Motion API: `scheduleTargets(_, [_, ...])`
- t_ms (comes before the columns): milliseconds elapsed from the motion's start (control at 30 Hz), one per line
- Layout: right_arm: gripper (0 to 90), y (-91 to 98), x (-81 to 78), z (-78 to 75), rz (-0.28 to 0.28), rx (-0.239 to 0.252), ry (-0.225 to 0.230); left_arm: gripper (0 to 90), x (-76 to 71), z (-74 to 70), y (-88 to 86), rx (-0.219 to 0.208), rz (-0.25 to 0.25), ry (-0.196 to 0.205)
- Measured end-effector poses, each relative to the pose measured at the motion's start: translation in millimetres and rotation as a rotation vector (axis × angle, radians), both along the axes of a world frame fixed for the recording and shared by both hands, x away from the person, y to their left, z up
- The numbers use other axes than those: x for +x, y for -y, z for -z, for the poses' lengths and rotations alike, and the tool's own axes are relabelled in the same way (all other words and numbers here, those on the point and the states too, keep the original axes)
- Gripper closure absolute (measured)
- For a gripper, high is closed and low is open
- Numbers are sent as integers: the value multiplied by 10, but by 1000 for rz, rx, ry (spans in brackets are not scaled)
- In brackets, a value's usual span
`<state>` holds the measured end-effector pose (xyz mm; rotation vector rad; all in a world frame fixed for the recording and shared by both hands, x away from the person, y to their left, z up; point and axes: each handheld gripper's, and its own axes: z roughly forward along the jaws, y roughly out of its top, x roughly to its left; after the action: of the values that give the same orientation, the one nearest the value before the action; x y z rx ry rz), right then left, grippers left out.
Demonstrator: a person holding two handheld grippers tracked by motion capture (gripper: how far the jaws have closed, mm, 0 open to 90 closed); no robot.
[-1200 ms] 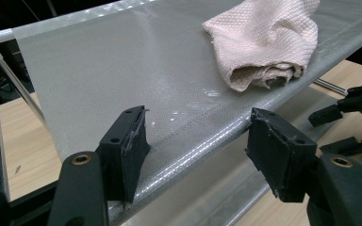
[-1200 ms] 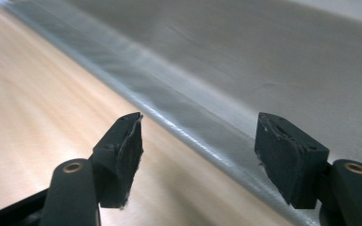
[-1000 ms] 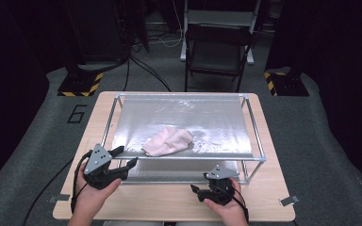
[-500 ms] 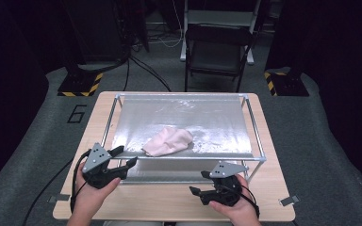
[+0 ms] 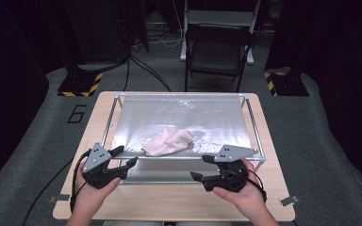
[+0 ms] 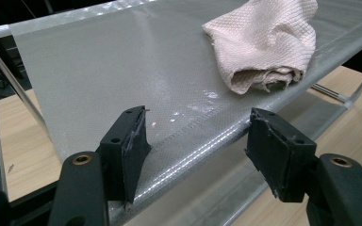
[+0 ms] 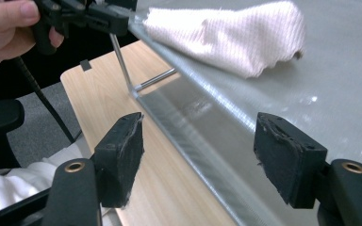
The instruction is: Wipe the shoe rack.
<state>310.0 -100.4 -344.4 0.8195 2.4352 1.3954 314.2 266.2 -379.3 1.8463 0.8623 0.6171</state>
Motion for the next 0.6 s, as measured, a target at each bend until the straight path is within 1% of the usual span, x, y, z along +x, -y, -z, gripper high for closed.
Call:
scheduleTargets(33, [330,-6,25,-9,0,-1,10,383,0,0,0,0,-2,0])
scheduleTargets(67, [329,-14,53,-15,15,0,23,382,2,1,1,-2,-2,2])
scheduleTargets(100, [336,-18,86,-23,19,-11,34,382,3,3,2,-3,-1,3])
scheduleTargets(133, [358,-30,116,-26,23,-5,38,382,2,1,1,-1,1,1])
scheduleTargets(200, [377,-51,193,-42,5,2,59,382,2,4,0,-2,-1,3])
scheduleTargets(300, [415,-128,301,-93,-32,-3,58,382,1,3,-2,0,1,1])
scheduleTargets(367, [413,-202,361,-145,-61,-9,53,382,1,3,-2,0,1,1])
scheduleTargets(433, [413,-281,420,-190,-50,-6,70,382,1,3,-2,1,3,1])
scheduleTargets(467, [413,-316,463,-210,-58,-13,61,382,1,3,-3,1,3,1])
scheduleTargets(533, [414,-377,542,-229,-62,-20,63,382,2,5,-3,-1,1,5])
scheduleTargets(567, [425,-416,599,-237,-64,-24,72,382,2,5,-3,0,2,5])
scheduleTargets(600, [442,-443,642,-245,-68,-32,71,382,1,4,-5,2,5,2])
